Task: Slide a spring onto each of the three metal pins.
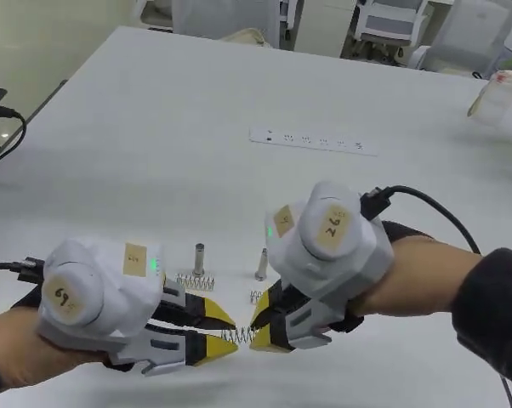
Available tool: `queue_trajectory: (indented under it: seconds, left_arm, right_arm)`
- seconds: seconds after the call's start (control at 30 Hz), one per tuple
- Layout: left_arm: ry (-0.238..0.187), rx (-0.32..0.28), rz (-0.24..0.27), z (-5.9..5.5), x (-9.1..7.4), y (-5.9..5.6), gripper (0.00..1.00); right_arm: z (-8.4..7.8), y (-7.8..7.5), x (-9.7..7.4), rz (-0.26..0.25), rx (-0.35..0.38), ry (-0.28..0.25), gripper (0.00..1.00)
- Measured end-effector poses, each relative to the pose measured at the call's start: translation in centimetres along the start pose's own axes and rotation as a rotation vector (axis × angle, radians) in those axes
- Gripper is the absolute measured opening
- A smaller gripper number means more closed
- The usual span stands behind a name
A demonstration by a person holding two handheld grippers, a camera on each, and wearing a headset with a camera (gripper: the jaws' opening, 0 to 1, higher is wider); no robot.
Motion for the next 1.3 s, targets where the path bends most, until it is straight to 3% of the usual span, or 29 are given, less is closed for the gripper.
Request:
queue_trajectory:
  seconds: [0.27,0.73,1.0,1.3]
  left_arm:
    - [-0.001,-0.002,0.009,0.0,-0.1,0.1,0.02]
    - [-0.083,-0.090,0.032,0.0,-0.6,0.8,0.01]
    - [-0.116,-0.133,0.032,0.0,-0.8,0.9,0.01]
    - [-0.126,-0.151,0.032,0.1,-0.8,0.8,0.01]
  right_arm:
    - [0.7,0.0,-0.9,0.005,0.019,-0.057,0.08]
    - [1.2,-0.2,-1.7,-0.006,0.052,-0.136,0.08]
    - [0.6,-0.5,-1.5,-0.002,0.085,-0.164,0.12]
    - [0.4,-0.5,-1.4,0.005,0.123,-0.211,0.09]
Point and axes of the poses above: the centre of the closed fingertips' face, and the gripper's own axes: x roughly forward along the fingers, y roughly to its left, z roughly out of its top, the point moved 7 cm from there along -x, roughly backward along the fingers, and after that the axes turned 10 degrees about x, right-handed, at the moved point
